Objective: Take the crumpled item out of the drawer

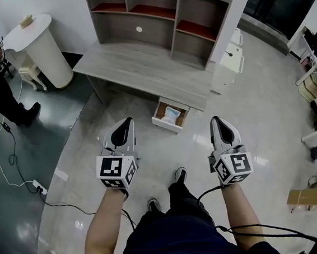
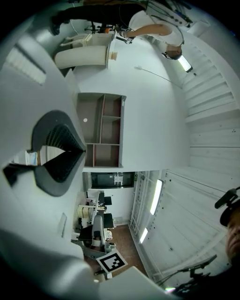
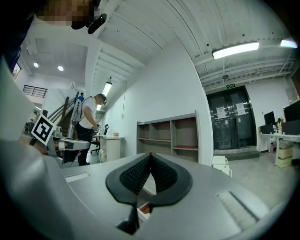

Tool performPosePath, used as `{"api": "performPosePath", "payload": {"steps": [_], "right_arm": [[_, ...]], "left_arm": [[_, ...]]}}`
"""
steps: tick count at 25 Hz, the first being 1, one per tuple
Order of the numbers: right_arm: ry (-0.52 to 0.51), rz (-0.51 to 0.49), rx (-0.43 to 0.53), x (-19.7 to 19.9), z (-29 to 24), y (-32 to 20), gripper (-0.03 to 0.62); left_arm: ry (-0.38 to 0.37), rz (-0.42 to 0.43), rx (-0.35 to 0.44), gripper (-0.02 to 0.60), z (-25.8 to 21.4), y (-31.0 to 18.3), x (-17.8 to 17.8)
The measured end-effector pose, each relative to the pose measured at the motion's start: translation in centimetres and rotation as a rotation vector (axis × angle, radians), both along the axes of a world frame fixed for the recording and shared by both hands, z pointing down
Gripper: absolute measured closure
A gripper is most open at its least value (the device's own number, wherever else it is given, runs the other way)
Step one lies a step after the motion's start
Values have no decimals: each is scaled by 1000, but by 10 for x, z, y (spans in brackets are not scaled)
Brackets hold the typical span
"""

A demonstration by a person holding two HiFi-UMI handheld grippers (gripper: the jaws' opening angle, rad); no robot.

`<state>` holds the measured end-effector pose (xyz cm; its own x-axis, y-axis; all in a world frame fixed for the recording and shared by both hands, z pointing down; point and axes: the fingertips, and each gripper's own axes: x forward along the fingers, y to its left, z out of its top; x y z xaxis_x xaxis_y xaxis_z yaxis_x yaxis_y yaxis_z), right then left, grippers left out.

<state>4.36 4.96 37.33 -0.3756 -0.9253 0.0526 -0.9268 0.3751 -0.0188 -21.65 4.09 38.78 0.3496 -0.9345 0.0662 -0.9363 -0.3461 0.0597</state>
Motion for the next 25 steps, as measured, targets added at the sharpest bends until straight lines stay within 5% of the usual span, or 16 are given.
{"api": "performPosePath", "payload": {"steps": [17,25], "right_arm": [[-49,-155,-108,50,44,-160,588],[-77,-131,-176,71,76,-189,588]], "left_arm": [[-223,-74,-231,577,103,-142,60],[-389,48,-318,577,154,-187,96]]}}
